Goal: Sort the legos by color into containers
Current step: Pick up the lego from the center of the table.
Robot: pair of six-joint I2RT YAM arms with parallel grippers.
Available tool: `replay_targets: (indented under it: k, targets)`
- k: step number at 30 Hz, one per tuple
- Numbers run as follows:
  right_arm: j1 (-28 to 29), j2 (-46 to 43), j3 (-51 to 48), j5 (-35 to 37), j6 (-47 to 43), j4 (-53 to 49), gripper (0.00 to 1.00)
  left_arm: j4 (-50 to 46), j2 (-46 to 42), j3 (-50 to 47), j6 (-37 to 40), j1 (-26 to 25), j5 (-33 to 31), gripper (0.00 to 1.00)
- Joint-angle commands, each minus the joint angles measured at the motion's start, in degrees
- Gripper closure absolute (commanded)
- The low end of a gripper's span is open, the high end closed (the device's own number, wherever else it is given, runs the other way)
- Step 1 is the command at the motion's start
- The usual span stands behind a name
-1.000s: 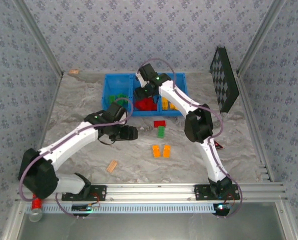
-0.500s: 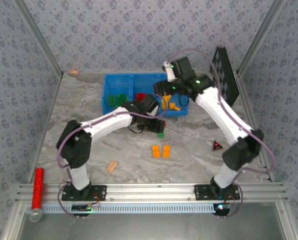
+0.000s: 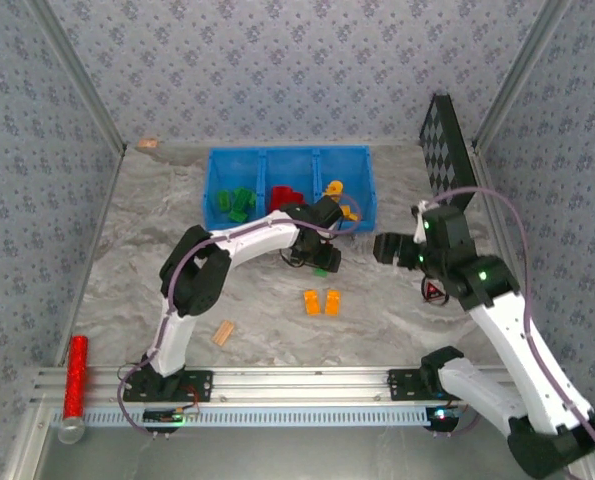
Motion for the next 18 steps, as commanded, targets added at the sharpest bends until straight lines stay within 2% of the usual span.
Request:
replay_targets:
  k: [1, 4, 8, 14, 18]
  targets:
    - [-0.02, -7.46, -9.13, -1.96, 12.28, -1.8, 0.1, -2.41, 1.81, 3.09, 0.58, -0.29, -1.76, 0.31]
    - [0.09, -14.81, -15.24, -3.06, 17.21, -3.71, 0.1, -2.5, 3.66, 4.55, 0.49, -0.48, -1.65, 0.34]
    - [0.29, -20.54, -18.98, -3.9, 20.32, -6.19, 0.11, -3.18, 6.06, 5.99, 0.71, -0.56, -1.65, 0.43]
    - [1.36, -21.83, -22.6, -6.89, 22.51, -4.13, 0.11, -3.89, 7.48, 6.03, 1.03, -0.54, -2.84, 0.61]
    - [2.96, -20.77, -23.78, -7.94, 22.54, -1.52, 0.11, -3.56, 4.75, 4.26, 0.5, -0.62, -3.36, 0.71]
